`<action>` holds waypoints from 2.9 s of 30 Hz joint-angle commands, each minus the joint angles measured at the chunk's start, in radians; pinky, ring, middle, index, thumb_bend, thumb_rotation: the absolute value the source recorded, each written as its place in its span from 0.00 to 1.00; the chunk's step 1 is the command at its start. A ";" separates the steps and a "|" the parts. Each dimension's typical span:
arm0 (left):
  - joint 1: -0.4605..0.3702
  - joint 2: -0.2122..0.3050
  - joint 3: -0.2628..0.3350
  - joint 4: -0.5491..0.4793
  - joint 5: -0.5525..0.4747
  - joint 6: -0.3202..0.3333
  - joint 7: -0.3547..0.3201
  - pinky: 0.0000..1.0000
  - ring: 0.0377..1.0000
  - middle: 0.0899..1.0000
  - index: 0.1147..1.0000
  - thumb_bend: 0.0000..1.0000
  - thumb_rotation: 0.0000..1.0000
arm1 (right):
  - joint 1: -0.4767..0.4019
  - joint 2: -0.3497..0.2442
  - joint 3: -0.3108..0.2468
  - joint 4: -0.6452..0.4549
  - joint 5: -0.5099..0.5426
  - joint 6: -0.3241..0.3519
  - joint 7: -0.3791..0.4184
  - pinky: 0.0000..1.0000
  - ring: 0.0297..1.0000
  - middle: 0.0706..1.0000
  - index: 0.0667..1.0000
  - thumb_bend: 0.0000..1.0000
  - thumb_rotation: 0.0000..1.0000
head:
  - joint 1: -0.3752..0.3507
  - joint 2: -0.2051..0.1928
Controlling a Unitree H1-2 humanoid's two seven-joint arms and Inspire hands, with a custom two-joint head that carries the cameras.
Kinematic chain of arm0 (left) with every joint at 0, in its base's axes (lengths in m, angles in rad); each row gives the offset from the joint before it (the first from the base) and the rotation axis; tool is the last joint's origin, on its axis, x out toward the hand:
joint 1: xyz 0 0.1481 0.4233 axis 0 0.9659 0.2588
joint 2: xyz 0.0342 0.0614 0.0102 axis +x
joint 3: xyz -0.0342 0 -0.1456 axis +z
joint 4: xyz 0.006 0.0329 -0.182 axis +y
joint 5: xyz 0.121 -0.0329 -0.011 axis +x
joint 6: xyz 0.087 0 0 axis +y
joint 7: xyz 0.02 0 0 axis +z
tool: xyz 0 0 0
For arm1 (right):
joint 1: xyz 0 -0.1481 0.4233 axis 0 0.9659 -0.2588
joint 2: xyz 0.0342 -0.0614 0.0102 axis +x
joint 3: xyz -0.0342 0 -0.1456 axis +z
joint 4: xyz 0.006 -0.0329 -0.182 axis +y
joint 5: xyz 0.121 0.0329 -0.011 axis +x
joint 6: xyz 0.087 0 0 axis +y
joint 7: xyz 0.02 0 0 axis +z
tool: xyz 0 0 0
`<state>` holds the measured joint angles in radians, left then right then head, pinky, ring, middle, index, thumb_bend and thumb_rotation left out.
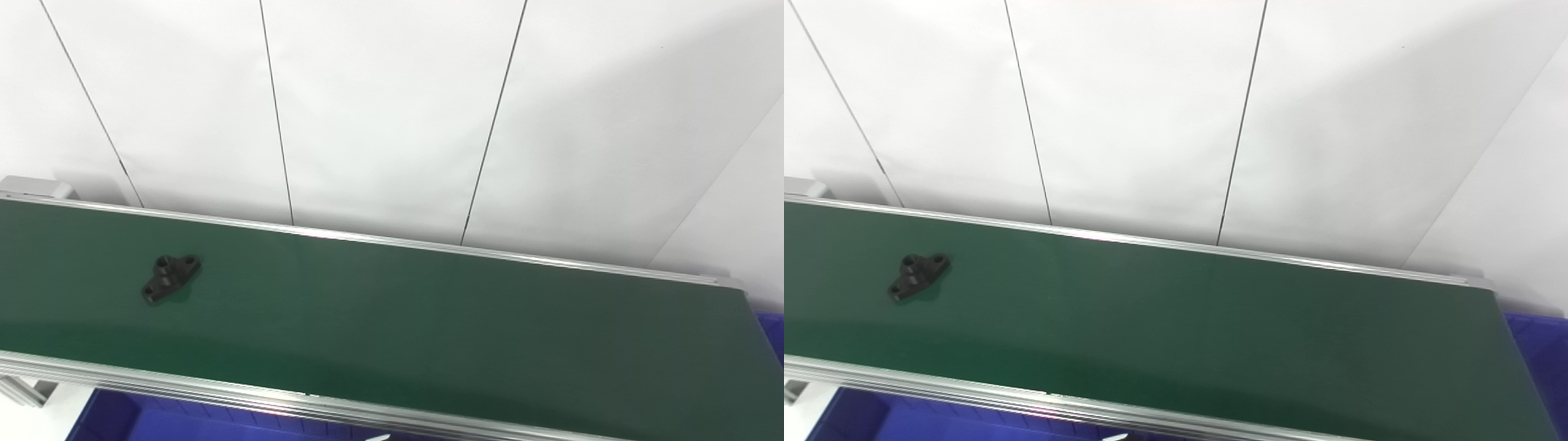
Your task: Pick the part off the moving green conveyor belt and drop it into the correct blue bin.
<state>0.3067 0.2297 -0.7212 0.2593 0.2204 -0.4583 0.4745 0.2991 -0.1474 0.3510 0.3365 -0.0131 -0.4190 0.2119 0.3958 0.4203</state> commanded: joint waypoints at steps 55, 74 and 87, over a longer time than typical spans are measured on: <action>0.025 -0.104 0.010 -0.117 0.049 -0.011 -0.027 0.71 0.81 0.81 0.76 1.00 1.00 | 0.095 -0.123 -0.198 -0.607 0.325 0.020 0.282 0.84 0.94 0.98 1.00 1.00 0.92 | 0.142 0.098; 0.009 -0.106 0.013 -0.108 0.037 -0.012 -0.025 0.76 0.83 0.83 0.79 1.00 1.00 | -0.292 -0.086 -0.235 -0.627 0.283 0.072 0.185 0.81 0.92 0.97 1.00 1.00 0.91 | 0.074 0.150; -0.006 -0.123 0.009 -0.084 0.026 -0.012 -0.025 0.78 0.83 0.83 0.79 1.00 0.98 | -0.556 -0.063 -0.225 -0.308 0.186 -0.020 0.204 0.70 0.86 0.92 0.94 1.00 0.85 | 0.110 0.141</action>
<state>0.3038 0.1643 -0.6874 0.1917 0.2456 -0.4538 0.4425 -0.2220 -0.2152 0.1244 0.0355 0.1700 -0.3818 0.4050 0.5062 0.5599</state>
